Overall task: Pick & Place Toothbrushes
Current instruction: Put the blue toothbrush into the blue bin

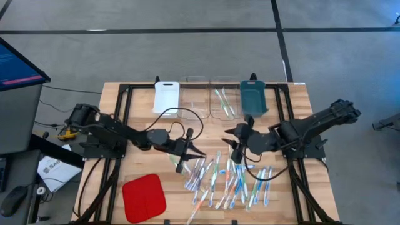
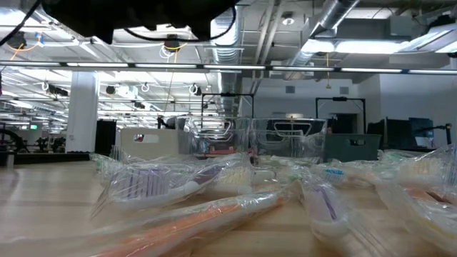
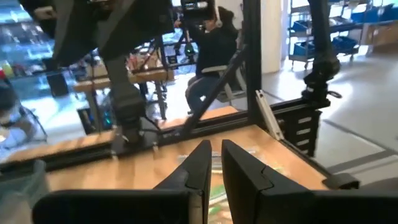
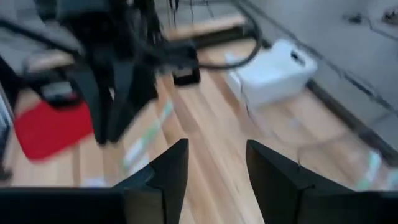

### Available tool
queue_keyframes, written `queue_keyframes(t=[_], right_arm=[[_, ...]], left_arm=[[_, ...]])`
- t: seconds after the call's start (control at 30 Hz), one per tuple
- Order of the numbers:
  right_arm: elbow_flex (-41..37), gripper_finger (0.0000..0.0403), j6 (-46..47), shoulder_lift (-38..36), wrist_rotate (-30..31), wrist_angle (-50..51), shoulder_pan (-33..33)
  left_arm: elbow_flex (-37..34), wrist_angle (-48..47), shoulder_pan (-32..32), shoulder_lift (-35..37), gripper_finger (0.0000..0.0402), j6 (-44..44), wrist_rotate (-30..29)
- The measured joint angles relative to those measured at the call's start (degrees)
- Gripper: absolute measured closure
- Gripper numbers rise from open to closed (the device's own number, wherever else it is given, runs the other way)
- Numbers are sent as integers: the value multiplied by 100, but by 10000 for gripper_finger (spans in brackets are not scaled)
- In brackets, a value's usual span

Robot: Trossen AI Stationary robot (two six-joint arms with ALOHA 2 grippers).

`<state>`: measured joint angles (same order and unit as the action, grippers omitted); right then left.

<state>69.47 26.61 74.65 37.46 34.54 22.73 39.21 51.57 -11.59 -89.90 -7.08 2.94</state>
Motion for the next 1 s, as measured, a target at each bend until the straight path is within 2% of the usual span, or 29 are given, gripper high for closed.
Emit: queue_keyframes(t=[0.13,0.33,0.47,0.6,0.77,0.87,1.0], right_arm=[[0,245,308,-8,-8,423,-84],[-1,244,-416,-113,-31,255,-85],[0,246,-1041,-189,-46,236,39],[-2,248,-2131,-240,-298,246,243],[-2,248,-2424,-233,-305,120,476],[-2,249,-2422,-233,-300,3,507],[-2,249,-2418,-233,-298,-173,502]], left_arm=[[54,-42,-341,19,369,143,-182],[51,-905,-1170,491,375,-1,-1569],[51,-1591,-1466,887,386,235,-1864],[51,-2154,-1560,1226,391,621,-1727],[49,-2349,-1500,1468,391,868,-513],[45,-1908,-1507,1437,390,430,-97],[45,-871,-1507,1172,393,110,-78]])
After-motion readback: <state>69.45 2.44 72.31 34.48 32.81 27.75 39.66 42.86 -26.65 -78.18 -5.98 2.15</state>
